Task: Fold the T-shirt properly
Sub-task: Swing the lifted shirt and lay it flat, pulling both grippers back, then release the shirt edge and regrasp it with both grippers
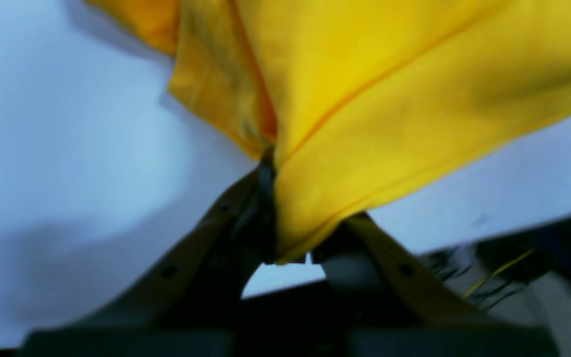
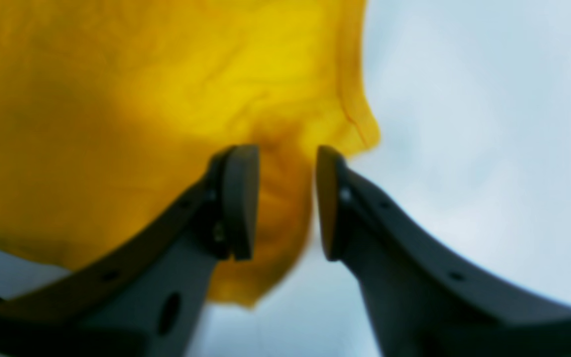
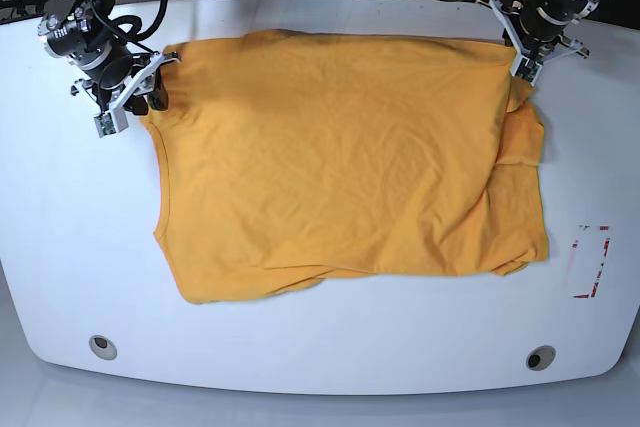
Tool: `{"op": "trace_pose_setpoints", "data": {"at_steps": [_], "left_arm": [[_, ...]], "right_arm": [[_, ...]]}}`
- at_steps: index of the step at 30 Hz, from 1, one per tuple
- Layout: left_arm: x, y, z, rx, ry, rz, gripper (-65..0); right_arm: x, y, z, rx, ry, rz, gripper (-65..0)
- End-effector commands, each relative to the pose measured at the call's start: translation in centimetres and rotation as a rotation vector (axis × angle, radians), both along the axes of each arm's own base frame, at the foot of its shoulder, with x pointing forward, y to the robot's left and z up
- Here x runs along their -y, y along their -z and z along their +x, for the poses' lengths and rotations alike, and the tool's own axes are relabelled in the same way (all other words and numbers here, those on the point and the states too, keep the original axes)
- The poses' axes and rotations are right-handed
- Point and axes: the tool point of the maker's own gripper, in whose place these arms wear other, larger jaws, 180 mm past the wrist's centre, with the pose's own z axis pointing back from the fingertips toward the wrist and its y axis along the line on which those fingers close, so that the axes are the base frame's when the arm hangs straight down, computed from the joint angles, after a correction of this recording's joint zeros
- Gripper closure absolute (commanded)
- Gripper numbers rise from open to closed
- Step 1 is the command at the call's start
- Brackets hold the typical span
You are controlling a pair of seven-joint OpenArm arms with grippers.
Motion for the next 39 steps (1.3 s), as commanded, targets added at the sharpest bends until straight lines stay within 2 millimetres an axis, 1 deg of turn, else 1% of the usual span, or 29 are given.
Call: {"op": "trace_pose_setpoints", "data": {"at_steps": [1,3,5,7,9,11,12,13,15,18,20,22,24,25,29,30,34,37,39], "left_arm": [[0.0,-0.7,0.3,0.033,-0.024,-0.01,-6.7],[0.0,-0.7,0.4,0.041,-0.046,-0.019,-13.3],[-1.1,-0.9,0.2,0.051,-0.103,-0.014,-20.6],[-2.2,-1.0,-0.3,0.055,-0.154,-0.008,-24.7],[-2.6,-1.2,-0.8,0.059,-0.168,-0.023,-25.8],[-3.0,-1.8,-1.1,0.081,-0.17,-0.054,-25.8],[-3.5,-2.2,-1.2,0.1,-0.199,-0.069,-25.8],[-3.9,-2.5,-1.3,0.114,-0.223,-0.081,-25.8],[-4.8,-3.4,-1.2,0.163,-0.273,-0.116,-25.8],[-5.1,-4.7,-0.3,0.234,-0.306,-0.173,-25.8],[-5.3,-5.0,-0.6,0.235,-0.325,-0.203,-25.8],[-6.1,-5.2,-1.2,0.222,-0.359,-0.216,-25.8],[-6.7,-5.3,-1.7,0.209,-0.387,-0.222,-25.8],[-6.5,-5.3,-1.7,0.203,-0.386,-0.235,-25.8],[-6.7,-5.5,-1.6,0.204,-0.373,-0.23,-25.8],[-6.7,-5.5,-1.5,0.203,-0.368,-0.23,-25.8],[-6.7,-5.4,-1.5,0.196,-0.364,-0.225,-25.8],[-7.4,-4.7,-2.4,0.153,-0.367,-0.184,-25.8],[-7.7,-4.5,-2.6,0.138,-0.371,-0.162,-25.8]], "right_arm": [[0.7,-1.5,0.5,0.07,0.039,0.025,-33.6],[1.5,-1.8,0.1,0.088,0.086,0.049,-40.3],[2.9,-2.2,-0.5,0.084,0.132,0.063,-46.1],[3.8,-2.0,-1.4,0.064,0.168,0.083,-48.4],[4.8,-2.0,-2.2,0.051,0.203,0.103,-47.9],[5.6,-1.1,-3.3,0.015,0.244,0.147,-47.2],[5.7,-0.6,-3.8,-0.005,0.254,0.17,-47.2],[5.7,-0.1,-4.2,-0.022,0.26,0.189,-47.1],[5.8,1.3,-5.7,-0.072,0.283,0.229,-47.1],[5.5,2.2,-6.1,-0.099,0.286,0.257,-47.1],[5.3,2.8,-6.6,-0.12,0.292,0.27,-46.1],[5.1,3.8,-7.5,-0.156,0.299,0.285,-44.4],[4.5,4.3,-7.7,-0.178,0.284,0.298,-42.8],[3.9,4.5,-7.7,-0.188,0.266,0.302,-42.0],[1.3,5.8,-9.3,-0.25,0.23,0.343,-41.7],[0.4,6.2,-9.7,-0.267,0.218,0.358,-41.7],[-2.2,7.0,-10.4,-0.309,0.173,0.4,-41.7],[-3.8,7.6,-11.2,-0.335,0.16,0.429,-41.7],[-4.9,7.8,-11.2,-0.341,0.151,0.449,-41.7]]}}
